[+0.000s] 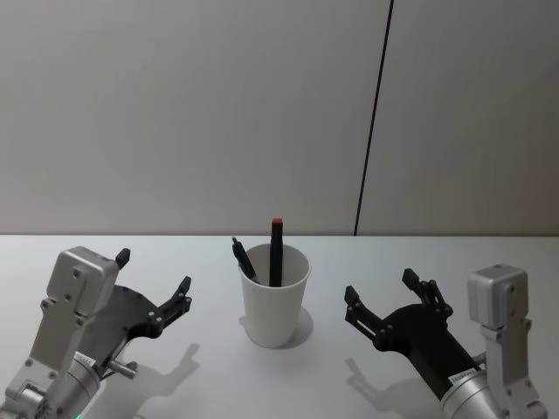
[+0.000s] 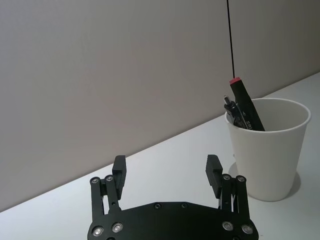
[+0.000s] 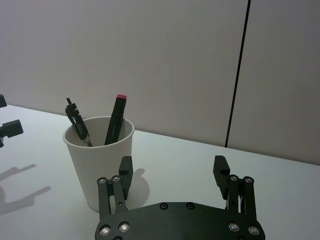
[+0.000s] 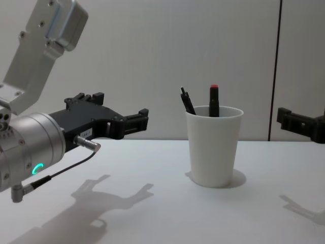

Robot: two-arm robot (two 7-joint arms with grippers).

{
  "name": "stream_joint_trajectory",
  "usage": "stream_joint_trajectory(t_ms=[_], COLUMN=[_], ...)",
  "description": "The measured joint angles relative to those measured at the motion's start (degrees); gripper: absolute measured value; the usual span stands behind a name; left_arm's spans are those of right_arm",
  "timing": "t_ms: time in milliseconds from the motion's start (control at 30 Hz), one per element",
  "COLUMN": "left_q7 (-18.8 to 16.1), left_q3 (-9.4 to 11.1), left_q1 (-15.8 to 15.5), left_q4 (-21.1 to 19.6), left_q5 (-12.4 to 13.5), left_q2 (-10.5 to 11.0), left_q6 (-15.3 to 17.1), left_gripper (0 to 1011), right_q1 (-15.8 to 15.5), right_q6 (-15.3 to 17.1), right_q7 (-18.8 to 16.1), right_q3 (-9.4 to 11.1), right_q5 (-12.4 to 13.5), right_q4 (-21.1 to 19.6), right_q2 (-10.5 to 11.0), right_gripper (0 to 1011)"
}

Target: Place the pen into the pen holder.

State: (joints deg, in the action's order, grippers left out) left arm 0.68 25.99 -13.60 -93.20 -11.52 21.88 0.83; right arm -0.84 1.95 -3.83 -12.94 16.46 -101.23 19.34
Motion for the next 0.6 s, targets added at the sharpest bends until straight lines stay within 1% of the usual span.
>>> stream_joint_trajectory(t_ms=[600], left_q7=[-0.06], left_q3=[0.03], left_q1=[0.01], left_q4=[-0.01], left_q5=[0.04], left_q2=[0.01], left_q6=[0.01], left_gripper=[1002], right_q1=[0.0], right_q6=[0.0], right_q7=[0.0], right_q3=[0.0], right_q5=[0.0], right_q4=[0.0], right_q2=[0.0], right_gripper=[1001])
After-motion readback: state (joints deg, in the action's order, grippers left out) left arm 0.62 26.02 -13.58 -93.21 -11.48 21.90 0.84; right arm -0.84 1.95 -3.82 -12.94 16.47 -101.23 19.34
